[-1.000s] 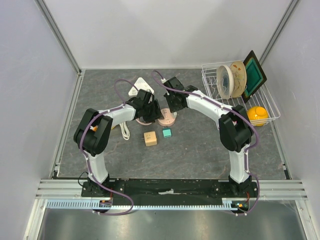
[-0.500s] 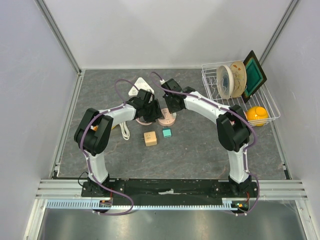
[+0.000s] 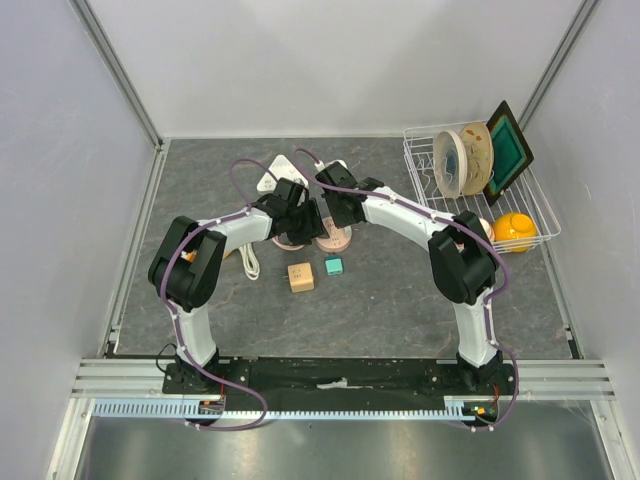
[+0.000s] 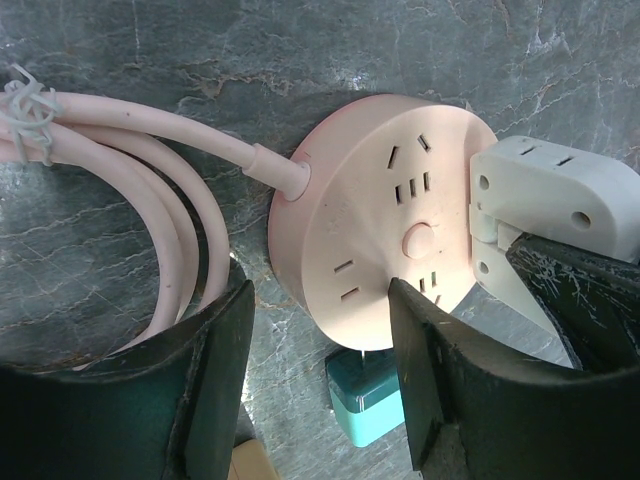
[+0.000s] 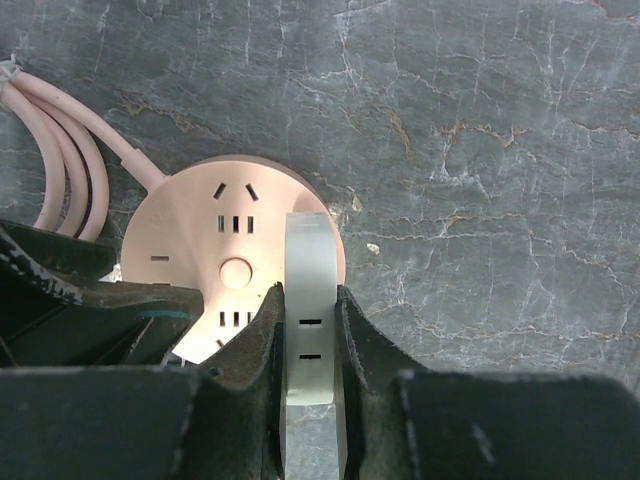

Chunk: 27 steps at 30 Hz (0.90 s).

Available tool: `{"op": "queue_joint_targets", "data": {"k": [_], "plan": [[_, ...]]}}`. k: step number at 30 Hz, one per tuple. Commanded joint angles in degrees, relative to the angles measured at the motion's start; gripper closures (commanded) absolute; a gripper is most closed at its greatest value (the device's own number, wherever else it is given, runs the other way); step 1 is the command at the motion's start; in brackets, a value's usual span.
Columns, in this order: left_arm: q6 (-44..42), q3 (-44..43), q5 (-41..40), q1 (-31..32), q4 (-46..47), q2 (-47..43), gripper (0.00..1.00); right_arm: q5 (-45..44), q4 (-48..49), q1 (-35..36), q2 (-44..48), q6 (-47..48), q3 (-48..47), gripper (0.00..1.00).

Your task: Insert the plug

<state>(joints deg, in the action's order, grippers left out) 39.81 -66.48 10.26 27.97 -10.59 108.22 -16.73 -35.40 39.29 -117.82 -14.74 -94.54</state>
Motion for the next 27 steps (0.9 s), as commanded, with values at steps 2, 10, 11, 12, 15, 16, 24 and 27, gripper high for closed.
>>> {"op": "queue_joint_targets", "data": {"k": [2, 10, 11, 12, 15, 16, 24, 27], "plan": [[-0.3, 0.5, 0.3, -0.2, 1.5, -1.0, 0.37, -0.9, -5.3, -0.5, -7.7, 0.5, 3.9, 1.0], [-0.3, 0.6, 0.5, -0.3, 1.5, -1.0, 0.37, 1.4, -7.4, -1.1, -9.4, -0.4, 5.0, 1.0], [-0.3, 0.6, 0.5, -0.2, 1.5, -1.0, 0.37, 1.6, -7.6, -1.2, -9.6, -0.3, 5.0, 1.0], [-0.3, 0.6, 0.5, -0.2, 1.6, -1.0, 0.37, 1.7, -7.6, -1.4, -10.0, -0.2, 5.0, 1.0], [-0.2, 0.6, 0.6, -0.2, 1.5, -1.1, 0.37, 1.6, -7.5, -1.5, -10.5, 0.0, 5.2, 1.0], [-0.3, 0.6, 0.0, -0.2, 1.4, -1.4, 0.37, 1.6, -7.4, -1.5, -10.5, -0.1, 5.2, 1.0], [-0.8, 0.8, -1.7, -0.4, 0.6, -3.6, 0.35, 5.1, -5.0, -2.2, -5.9, -0.3, 5.3, 0.91], [-1.1, 0.5, -2.9, -0.4, 0.0, -4.5, 0.34, 6.4, -4.8, -2.3, -3.6, -0.6, 4.0, 0.71]]}}
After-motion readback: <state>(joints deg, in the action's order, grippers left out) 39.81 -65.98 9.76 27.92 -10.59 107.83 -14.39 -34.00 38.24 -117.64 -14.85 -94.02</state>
